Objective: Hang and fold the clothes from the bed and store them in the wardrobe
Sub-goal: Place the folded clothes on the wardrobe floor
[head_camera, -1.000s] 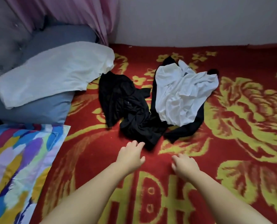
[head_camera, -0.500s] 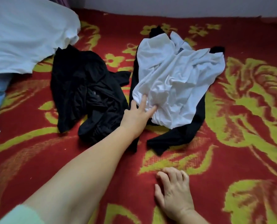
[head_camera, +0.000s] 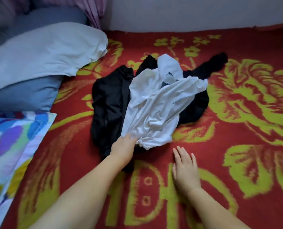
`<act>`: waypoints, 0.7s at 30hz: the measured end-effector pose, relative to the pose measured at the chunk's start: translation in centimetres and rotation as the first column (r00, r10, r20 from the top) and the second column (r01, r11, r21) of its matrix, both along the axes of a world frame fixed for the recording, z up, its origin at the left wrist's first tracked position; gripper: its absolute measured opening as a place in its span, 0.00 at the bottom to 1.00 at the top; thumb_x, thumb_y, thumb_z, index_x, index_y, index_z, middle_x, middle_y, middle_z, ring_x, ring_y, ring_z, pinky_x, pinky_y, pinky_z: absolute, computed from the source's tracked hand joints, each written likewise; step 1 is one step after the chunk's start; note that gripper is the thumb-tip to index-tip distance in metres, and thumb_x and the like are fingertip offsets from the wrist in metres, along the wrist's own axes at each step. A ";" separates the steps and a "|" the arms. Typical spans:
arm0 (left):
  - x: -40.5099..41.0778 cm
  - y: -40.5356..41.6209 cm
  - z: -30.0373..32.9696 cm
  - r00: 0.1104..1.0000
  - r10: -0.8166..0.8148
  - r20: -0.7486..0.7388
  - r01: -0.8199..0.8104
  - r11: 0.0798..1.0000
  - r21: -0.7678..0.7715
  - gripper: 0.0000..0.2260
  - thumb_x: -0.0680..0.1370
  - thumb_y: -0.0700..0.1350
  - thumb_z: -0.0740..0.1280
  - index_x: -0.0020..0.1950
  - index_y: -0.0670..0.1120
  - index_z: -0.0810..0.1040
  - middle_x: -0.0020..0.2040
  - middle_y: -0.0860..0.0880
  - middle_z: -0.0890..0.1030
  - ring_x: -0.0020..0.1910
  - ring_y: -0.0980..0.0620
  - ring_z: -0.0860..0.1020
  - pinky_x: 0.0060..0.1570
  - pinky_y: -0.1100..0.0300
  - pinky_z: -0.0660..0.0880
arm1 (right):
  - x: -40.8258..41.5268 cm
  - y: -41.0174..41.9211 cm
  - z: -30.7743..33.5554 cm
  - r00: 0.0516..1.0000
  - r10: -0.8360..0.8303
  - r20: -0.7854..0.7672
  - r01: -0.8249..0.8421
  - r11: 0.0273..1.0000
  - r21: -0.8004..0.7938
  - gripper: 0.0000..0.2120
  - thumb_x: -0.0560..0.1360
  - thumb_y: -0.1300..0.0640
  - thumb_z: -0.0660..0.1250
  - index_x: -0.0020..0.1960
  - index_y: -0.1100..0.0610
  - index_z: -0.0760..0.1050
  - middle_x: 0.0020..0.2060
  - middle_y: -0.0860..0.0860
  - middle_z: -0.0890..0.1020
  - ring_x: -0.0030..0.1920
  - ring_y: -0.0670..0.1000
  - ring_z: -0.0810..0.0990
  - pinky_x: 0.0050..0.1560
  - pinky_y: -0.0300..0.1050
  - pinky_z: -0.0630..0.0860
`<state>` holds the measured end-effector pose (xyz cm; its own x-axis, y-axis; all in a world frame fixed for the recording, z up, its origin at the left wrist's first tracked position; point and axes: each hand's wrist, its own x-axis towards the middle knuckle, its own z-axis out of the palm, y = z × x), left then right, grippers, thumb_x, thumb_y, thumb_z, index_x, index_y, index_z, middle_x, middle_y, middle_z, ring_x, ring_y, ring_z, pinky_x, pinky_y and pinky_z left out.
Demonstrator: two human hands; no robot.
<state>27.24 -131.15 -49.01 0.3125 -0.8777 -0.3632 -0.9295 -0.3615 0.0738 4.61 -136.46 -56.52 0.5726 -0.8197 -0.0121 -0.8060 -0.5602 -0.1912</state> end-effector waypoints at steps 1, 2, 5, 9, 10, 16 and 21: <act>-1.1 2.0 0.1 0.999 0.010 -0.043 -0.010 1.000 0.006 0.33 0.77 0.33 0.56 0.76 0.61 0.54 0.66 0.47 0.68 0.57 0.42 0.73 0.47 0.52 0.73 | -0.3 1.4 0.6 0.999 -0.034 -0.032 0.037 0.997 0.072 0.25 0.72 0.58 0.68 0.68 0.60 0.73 0.68 0.58 0.73 0.69 0.58 0.71 0.68 0.61 0.66; -2.3 3.7 0.4 0.996 0.013 -0.083 -0.012 1.000 0.013 0.33 0.77 0.34 0.57 0.77 0.60 0.54 0.66 0.47 0.69 0.57 0.42 0.74 0.47 0.52 0.72 | -0.5 2.7 1.3 0.998 -0.049 -0.050 0.055 0.990 0.126 0.28 0.72 0.58 0.69 0.71 0.60 0.69 0.71 0.58 0.69 0.72 0.57 0.66 0.70 0.62 0.62; -6.5 8.6 2.0 0.983 -0.009 -0.186 0.013 1.000 0.020 0.27 0.76 0.35 0.58 0.74 0.53 0.62 0.64 0.46 0.71 0.56 0.41 0.75 0.46 0.53 0.70 | -0.7 6.6 4.2 0.999 -0.026 -0.036 0.033 0.980 0.194 0.35 0.76 0.57 0.64 0.78 0.54 0.51 0.77 0.56 0.50 0.77 0.57 0.49 0.72 0.65 0.48; -11.2 15.6 6.1 0.958 -0.118 -0.261 0.121 0.993 -0.004 0.11 0.76 0.40 0.60 0.58 0.47 0.74 0.55 0.46 0.73 0.53 0.41 0.75 0.41 0.55 0.66 | -1.5 11.9 9.3 0.978 0.183 -0.103 -0.164 0.971 0.174 0.39 0.78 0.56 0.61 0.77 0.44 0.37 0.75 0.47 0.32 0.76 0.56 0.33 0.72 0.66 0.42; -11.8 17.4 7.3 0.953 -0.147 -0.265 0.149 0.989 -0.012 0.09 0.77 0.41 0.60 0.56 0.47 0.74 0.54 0.46 0.72 0.52 0.41 0.75 0.40 0.55 0.66 | -2.2 13.3 10.7 0.956 0.262 -0.128 -0.236 0.954 0.186 0.35 0.78 0.54 0.61 0.78 0.46 0.45 0.77 0.46 0.37 0.76 0.56 0.35 0.72 0.64 0.43; -15.0 24.5 13.1 0.895 -0.264 -0.358 0.292 0.956 0.024 0.10 0.76 0.45 0.62 0.56 0.47 0.74 0.55 0.46 0.75 0.53 0.43 0.75 0.43 0.57 0.66 | -6.6 19.8 17.6 0.844 0.479 -0.240 -0.416 0.868 0.269 0.14 0.74 0.48 0.64 0.57 0.53 0.74 0.55 0.51 0.78 0.57 0.56 0.76 0.51 0.47 0.67; -19.9 27.4 13.4 0.803 -0.252 -0.540 0.355 0.930 0.093 0.13 0.74 0.51 0.67 0.51 0.44 0.73 0.52 0.45 0.77 0.50 0.44 0.76 0.49 0.52 0.74 | -12.3 23.0 20.1 0.762 0.500 -0.412 -0.322 0.844 0.429 0.13 0.73 0.48 0.65 0.54 0.54 0.76 0.52 0.53 0.81 0.53 0.58 0.79 0.43 0.45 0.70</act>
<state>7.32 -103.79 -35.59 -0.2346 -0.7987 -0.5541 -0.8390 -0.1215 0.5304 -7.65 -113.50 -36.45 0.6933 -0.4036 -0.5970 -0.5413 -0.8385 -0.0617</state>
